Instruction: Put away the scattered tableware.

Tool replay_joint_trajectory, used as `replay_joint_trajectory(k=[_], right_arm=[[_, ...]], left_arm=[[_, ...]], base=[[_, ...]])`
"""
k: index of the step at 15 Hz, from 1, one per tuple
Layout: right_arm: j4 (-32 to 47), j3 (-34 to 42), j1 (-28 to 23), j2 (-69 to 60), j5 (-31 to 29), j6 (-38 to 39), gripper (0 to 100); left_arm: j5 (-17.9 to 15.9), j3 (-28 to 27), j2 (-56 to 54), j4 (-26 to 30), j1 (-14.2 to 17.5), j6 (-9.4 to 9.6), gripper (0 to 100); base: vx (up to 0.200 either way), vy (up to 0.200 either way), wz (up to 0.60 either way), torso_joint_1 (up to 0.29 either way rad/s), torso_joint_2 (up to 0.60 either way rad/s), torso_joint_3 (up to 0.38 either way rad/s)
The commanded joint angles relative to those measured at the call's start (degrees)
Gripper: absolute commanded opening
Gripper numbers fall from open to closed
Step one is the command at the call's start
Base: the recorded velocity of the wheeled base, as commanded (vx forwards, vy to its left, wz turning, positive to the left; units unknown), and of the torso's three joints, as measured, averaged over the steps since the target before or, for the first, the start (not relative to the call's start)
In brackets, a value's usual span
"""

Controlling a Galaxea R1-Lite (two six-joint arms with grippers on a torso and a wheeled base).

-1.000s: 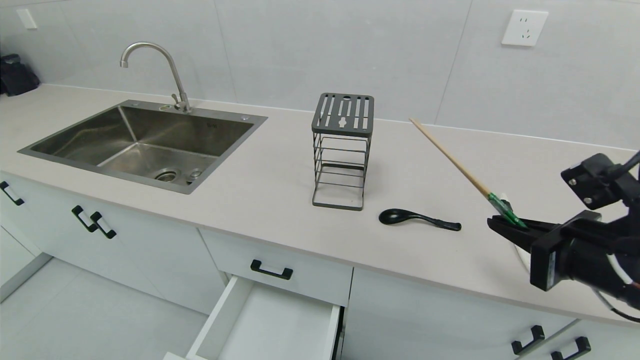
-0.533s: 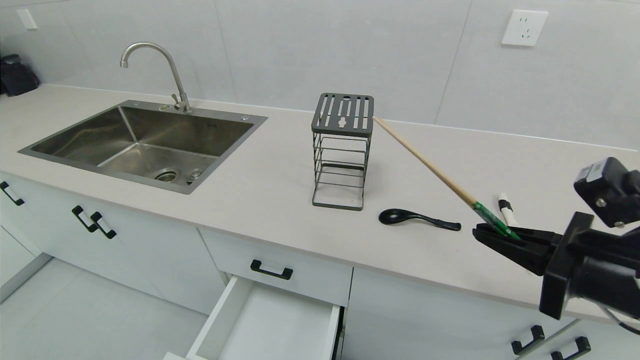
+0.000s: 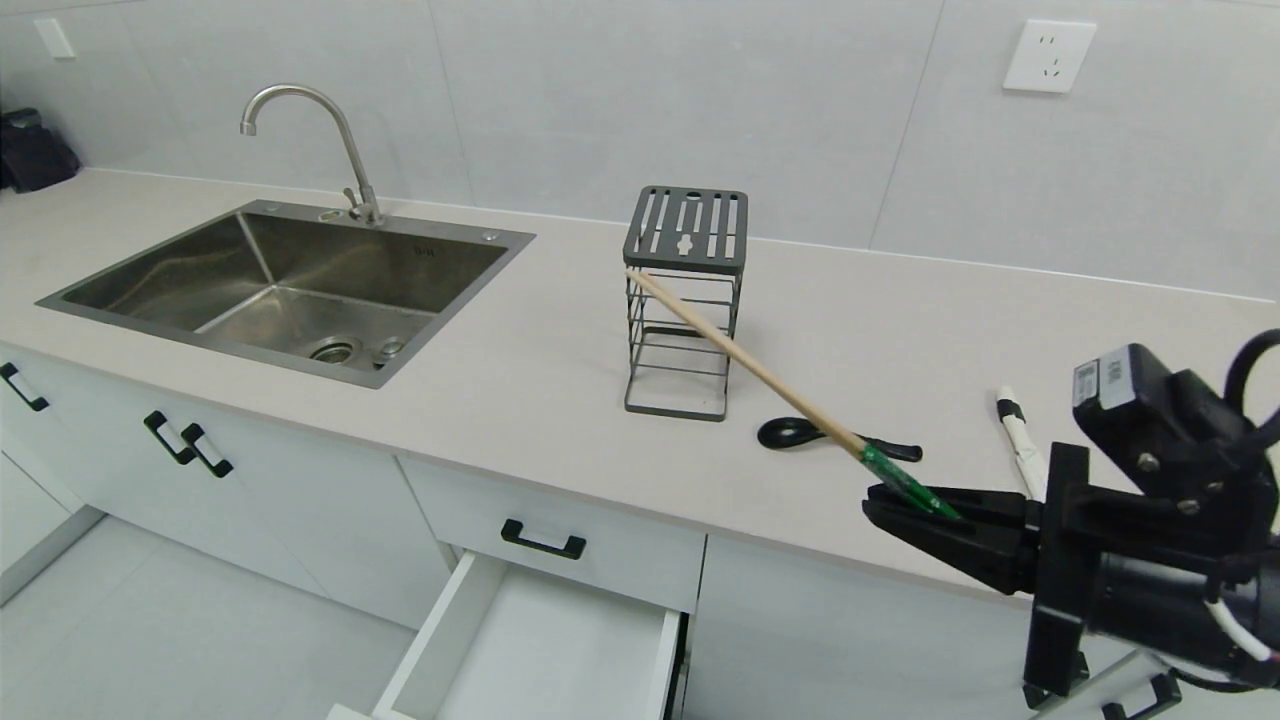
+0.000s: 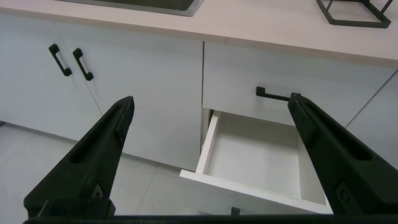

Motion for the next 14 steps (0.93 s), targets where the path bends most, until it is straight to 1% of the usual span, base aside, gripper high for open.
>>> replay_joint_trajectory(k=[1,3,7,9,14], right_arm=[[-0.60,-0.11,2.74,3.76,0.80,-0.01,0],[-0.68,-0.19,4.23,5.61,1.06,-0.10,0],[-0.95,-3.18,8.10,10.70,0.62,-0.01,0],[-0.95,-5.03,10.04,13.52,-1.05,-0.10,0],[-0.51,-8.19,12.94,17.82,-3.86,-0.01,0]], left_arm=[[0.01,0.01,0.07,-0.01,0.00,-0.03,100],[0.01,0.01,0.07,-0.01,0.00,0.06,100],[0.01,0.01,0.07,-0.01,0.00,-0.03,100],[0.01,0.01,0.07,-0.01,0.00,-0.03,100],[0.01,0.01,0.07,-0.01,0.00,-0.03,100]], base=[[0.000,0.000,0.00,0.000,0.00,0.000],[0.000,0.000,0.00,0.000,0.00,0.000],[0.000,0.000,0.00,0.000,0.00,0.000],[0.000,0.000,0.00,0.000,0.00,0.000],[0.000,0.000,0.00,0.000,0.00,0.000]])
